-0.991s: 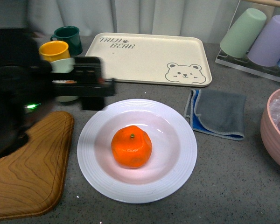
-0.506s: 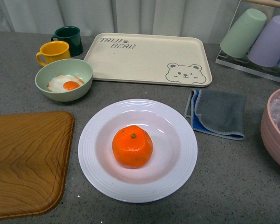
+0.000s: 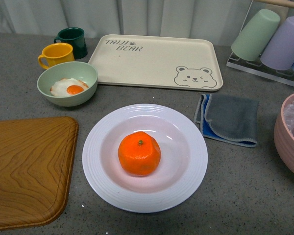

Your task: Place orange and plate with both arms

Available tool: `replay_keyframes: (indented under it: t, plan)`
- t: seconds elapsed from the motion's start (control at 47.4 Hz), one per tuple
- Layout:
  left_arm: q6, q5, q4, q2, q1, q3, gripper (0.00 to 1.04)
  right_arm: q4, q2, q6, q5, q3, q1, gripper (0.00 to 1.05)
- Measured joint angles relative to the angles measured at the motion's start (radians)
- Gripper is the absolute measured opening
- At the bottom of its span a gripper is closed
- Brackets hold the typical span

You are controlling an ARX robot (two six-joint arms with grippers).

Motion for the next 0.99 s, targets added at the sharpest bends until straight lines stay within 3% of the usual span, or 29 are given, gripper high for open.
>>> replay_keyframes:
  t: [0.105, 0.169, 0.991]
  plan:
    - [0.0, 0.089, -0.081, -0.096, 0.077, -0.003, 0.04, 0.0, 0.0, 0.0, 0.0, 0.0, 0.0, 0.95]
    - [0.0, 0.09, -0.12, -0.139, 0.099, -0.003, 0.04, 0.0, 0.0, 0.0, 0.0, 0.0, 0.0, 0.95]
    - [0.0, 0.101, -0.528, -0.57, 0.103, -0.004, 0.04, 0.0, 0.0, 0.0, 0.0, 0.0, 0.0, 0.95]
